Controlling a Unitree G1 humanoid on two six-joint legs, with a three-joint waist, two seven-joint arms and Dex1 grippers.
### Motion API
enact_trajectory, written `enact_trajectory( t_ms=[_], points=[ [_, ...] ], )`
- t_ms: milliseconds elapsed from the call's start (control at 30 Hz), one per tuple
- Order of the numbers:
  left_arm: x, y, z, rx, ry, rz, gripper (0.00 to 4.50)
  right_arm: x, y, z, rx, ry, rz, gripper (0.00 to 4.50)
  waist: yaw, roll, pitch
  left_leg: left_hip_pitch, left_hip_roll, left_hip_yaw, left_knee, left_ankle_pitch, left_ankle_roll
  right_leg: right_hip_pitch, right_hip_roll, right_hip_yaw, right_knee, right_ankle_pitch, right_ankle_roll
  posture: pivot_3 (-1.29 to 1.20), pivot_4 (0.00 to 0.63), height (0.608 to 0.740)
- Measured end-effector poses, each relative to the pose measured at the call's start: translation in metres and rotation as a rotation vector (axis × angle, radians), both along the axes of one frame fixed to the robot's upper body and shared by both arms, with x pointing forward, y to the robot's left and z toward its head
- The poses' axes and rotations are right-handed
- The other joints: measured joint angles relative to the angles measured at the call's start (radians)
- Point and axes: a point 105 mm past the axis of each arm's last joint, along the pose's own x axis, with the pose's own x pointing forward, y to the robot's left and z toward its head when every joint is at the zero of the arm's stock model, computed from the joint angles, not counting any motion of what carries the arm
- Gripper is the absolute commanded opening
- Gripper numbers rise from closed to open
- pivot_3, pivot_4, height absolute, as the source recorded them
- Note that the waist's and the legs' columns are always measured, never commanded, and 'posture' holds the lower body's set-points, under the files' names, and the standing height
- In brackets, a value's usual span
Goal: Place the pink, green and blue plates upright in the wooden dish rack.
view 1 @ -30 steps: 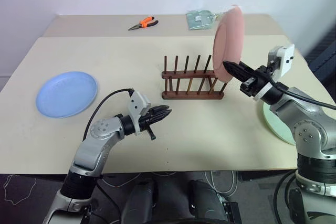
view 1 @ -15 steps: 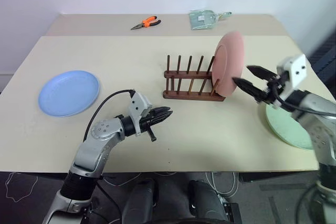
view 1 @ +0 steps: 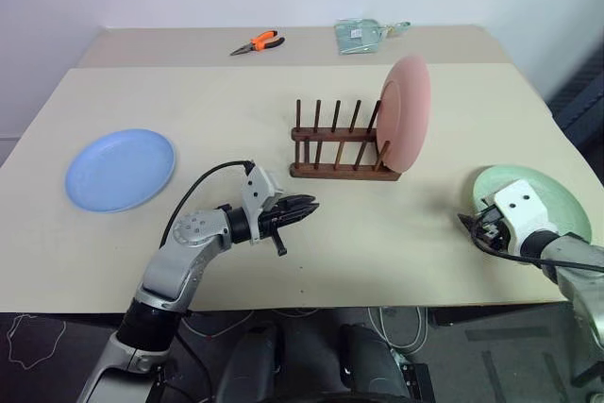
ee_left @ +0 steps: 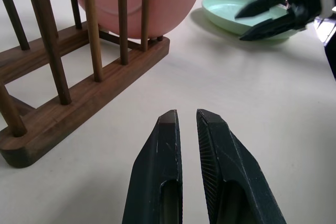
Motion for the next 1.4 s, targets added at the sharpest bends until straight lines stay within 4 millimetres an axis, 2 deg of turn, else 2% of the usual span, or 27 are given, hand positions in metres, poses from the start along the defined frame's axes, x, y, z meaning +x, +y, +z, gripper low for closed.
enact_trajectory(
  t_ms=[33,67,267,333,400,467,567,633,733,833,900,967,1033,1100,1233,1400],
  points=[
    [0.000,0.000,-0.001,0.001,0.003,-0.001,0.55,0.001,-0.001,-0.001,-0.002,-0.002,-0.016,0.23,0.000,0.000,0.000,0.000,0.000,0.000,0.000,0.000,0.000,0.000,0.000,0.000,0.000,0.000,0.000,0.00,0.150,0.738],
    [0.000,0.001,-0.001,0.002,0.006,-0.001,0.55,0.002,-0.002,0.001,-0.009,-0.011,-0.026,0.03,-0.002,0.000,0.000,0.000,0.000,0.000,0.000,0.000,0.000,0.000,0.000,0.000,0.000,0.000,0.000,0.00,0.150,0.738],
    [0.001,0.000,-0.002,0.004,0.007,-0.007,0.55,0.009,-0.003,0.007,0.011,-0.044,-0.061,0.03,-0.003,0.000,0.000,0.000,0.000,0.000,0.001,0.000,0.000,0.000,0.001,0.000,0.000,0.000,0.000,0.00,0.150,0.738],
    [0.001,0.001,-0.002,0.006,-0.002,-0.004,0.55,0.017,0.002,0.020,0.017,-0.098,-0.041,0.03,-0.004,0.000,0.000,0.000,0.000,0.000,0.001,0.000,0.000,0.000,0.001,0.000,0.001,0.000,0.000,0.00,0.150,0.738],
    [0.003,0.003,-0.004,0.016,-0.008,0.013,0.55,0.033,0.011,0.057,0.019,-0.252,0.000,0.03,-0.008,0.002,0.001,0.000,0.000,0.001,0.001,0.000,0.000,0.000,0.001,0.001,0.002,0.000,0.001,0.00,0.150,0.738],
    [0.007,0.005,-0.004,0.019,-0.027,0.036,0.55,0.046,0.021,0.114,0.052,-0.470,0.033,0.03,-0.009,0.002,0.001,0.000,0.000,0.001,0.001,0.000,0.000,-0.001,0.001,0.001,0.002,0.000,0.001,0.00,0.150,0.738],
    [0.016,0.012,-0.003,0.017,-0.075,0.108,0.55,0.043,0.048,0.191,0.162,-0.761,0.139,0.03,-0.004,0.002,0.001,0.000,0.001,0.000,0.000,0.000,0.000,-0.001,0.002,0.000,0.002,0.002,0.004,0.00,0.150,0.738],
    [0.026,0.021,-0.002,0.015,-0.112,0.180,0.55,0.035,0.073,0.222,0.293,-0.865,0.252,0.03,-0.002,0.001,0.001,0.000,0.001,-0.001,0.000,0.000,0.000,-0.001,0.001,-0.001,0.002,0.002,0.004,0.00,0.150,0.738],
    [0.039,0.035,0.001,0.001,-0.163,0.290,0.55,0.020,0.116,0.243,0.554,-0.884,0.463,0.03,-0.001,0.001,0.001,0.000,0.000,-0.001,0.000,0.000,0.000,-0.001,0.000,-0.001,0.003,0.002,0.004,0.00,0.150,0.738],
    [0.045,0.042,0.005,-0.012,-0.205,0.345,0.55,0.005,0.155,0.249,0.761,-0.821,0.651,0.03,-0.001,0.001,0.001,0.000,0.000,-0.001,0.000,0.000,0.000,-0.001,-0.001,-0.001,0.003,0.002,0.004,0.00,0.150,0.738],
    [0.046,0.048,0.007,-0.022,-0.222,0.376,0.55,-0.003,0.179,0.251,0.976,-0.779,0.739,0.03,-0.005,0.001,0.001,0.000,0.000,-0.002,-0.001,0.000,0.000,-0.002,-0.003,0.000,0.004,0.002,0.003,0.00,0.150,0.738],
    [0.046,0.053,0.009,-0.035,-0.234,0.402,0.55,-0.008,0.206,0.246,1.162,-0.682,0.803,0.03,-0.015,0.001,0.001,0.000,0.000,-0.002,-0.001,0.000,0.000,-0.003,-0.003,0.001,0.005,0.003,0.003,0.00,0.150,0.738],
    [0.044,0.060,0.007,-0.045,-0.222,0.425,0.55,-0.006,0.226,0.238,1.266,-0.593,0.801,0.03,-0.025,0.001,0.001,0.000,0.001,-0.002,-0.002,0.000,0.000,-0.003,-0.003,0.001,0.006,0.003,0.003,0.00,0.150,0.738],
    [0.043,0.067,0.007,-0.046,-0.219,0.440,0.55,0.006,0.232,0.224,1.296,-0.525,0.730,0.03,-0.025,0.001,0.001,0.000,0.000,-0.002,-0.001,0.000,0.000,-0.003,-0.004,0.000,0.006,0.003,0.003,0.00,0.150,0.738],
    [0.042,0.077,0.007,-0.034,-0.219,0.466,0.55,0.032,0.230,0.195,1.312,-0.428,0.580,0.03,-0.026,0.001,0.001,0.000,-0.001,-0.001,-0.002,0.000,0.000,-0.004,-0.004,0.000,0.005,0.003,0.003,0.00,0.150,0.738],
    [0.039,0.076,0.007,-0.034,-0.218,0.462,0.55,0.045,0.230,0.181,1.350,-0.372,0.518,0.03,-0.027,0.001,0.001,0.000,0.000,-0.001,-0.003,0.000,-0.001,-0.004,-0.002,0.000,0.006,0.003,0.004,0.00,0.150,0.738]
  ],
)
